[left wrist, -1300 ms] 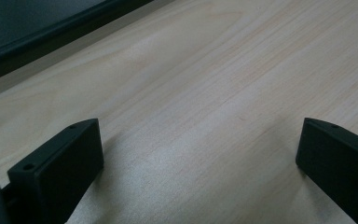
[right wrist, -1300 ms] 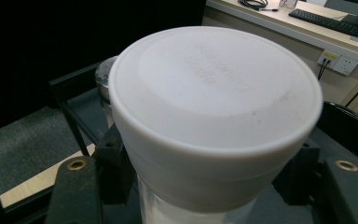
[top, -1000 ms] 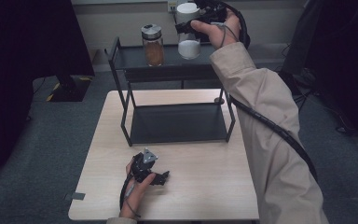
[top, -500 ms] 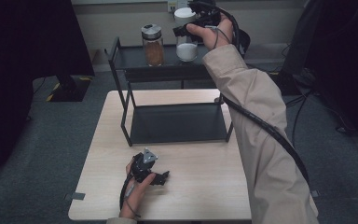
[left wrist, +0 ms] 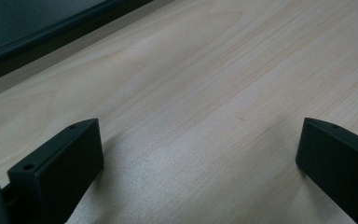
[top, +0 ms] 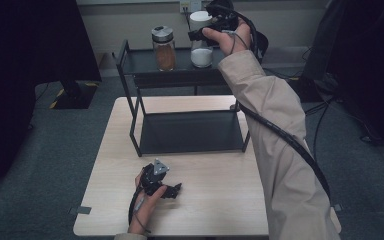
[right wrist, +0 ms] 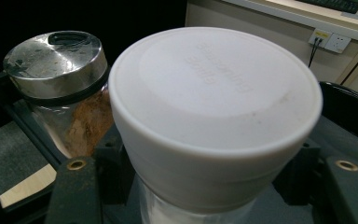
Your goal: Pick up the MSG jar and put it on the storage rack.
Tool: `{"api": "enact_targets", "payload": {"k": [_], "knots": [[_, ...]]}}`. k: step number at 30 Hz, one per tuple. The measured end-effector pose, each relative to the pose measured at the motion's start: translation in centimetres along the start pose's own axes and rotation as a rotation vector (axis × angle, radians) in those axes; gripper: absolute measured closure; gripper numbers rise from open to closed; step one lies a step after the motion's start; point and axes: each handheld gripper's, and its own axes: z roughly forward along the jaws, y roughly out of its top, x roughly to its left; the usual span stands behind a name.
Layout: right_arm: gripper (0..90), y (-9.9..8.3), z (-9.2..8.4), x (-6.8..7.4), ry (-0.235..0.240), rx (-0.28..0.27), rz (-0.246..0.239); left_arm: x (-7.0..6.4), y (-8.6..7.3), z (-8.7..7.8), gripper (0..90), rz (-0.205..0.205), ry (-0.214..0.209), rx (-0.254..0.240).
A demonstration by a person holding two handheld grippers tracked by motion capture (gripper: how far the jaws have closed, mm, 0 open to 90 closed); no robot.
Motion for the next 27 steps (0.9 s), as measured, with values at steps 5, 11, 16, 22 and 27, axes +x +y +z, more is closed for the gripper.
{"api": "enact_targets", "payload": {"k": [5, 11, 16, 22, 27], "knots": [[34.4, -0.1, -0.1, -0.1, -0.001, 0.002, 0.014, 0.0, 0.0, 0.0, 0.0, 0.000, 0.000, 0.000], [33.9, -0.4, -0.1, 0.0, -0.007, -0.008, 0.025, 0.0, 0.0, 0.0, 0.0, 0.000, 0.000, 0.000], [20.5, -0.5, -0.3, 0.3, -0.016, -0.014, 0.041, 0.0, 0.0, 0.0, 0.0, 0.000, 0.000, 0.000], [5.8, -1.1, -0.5, 0.1, -0.016, -0.008, 0.075, 0.0, 0.0, 0.0, 0.0, 0.000, 0.000, 0.000], [0.5, -1.8, -1.3, 0.1, -0.027, -0.032, 0.105, 0.0, 0.0, 0.0, 0.0, 0.000, 0.000, 0.000]]}}
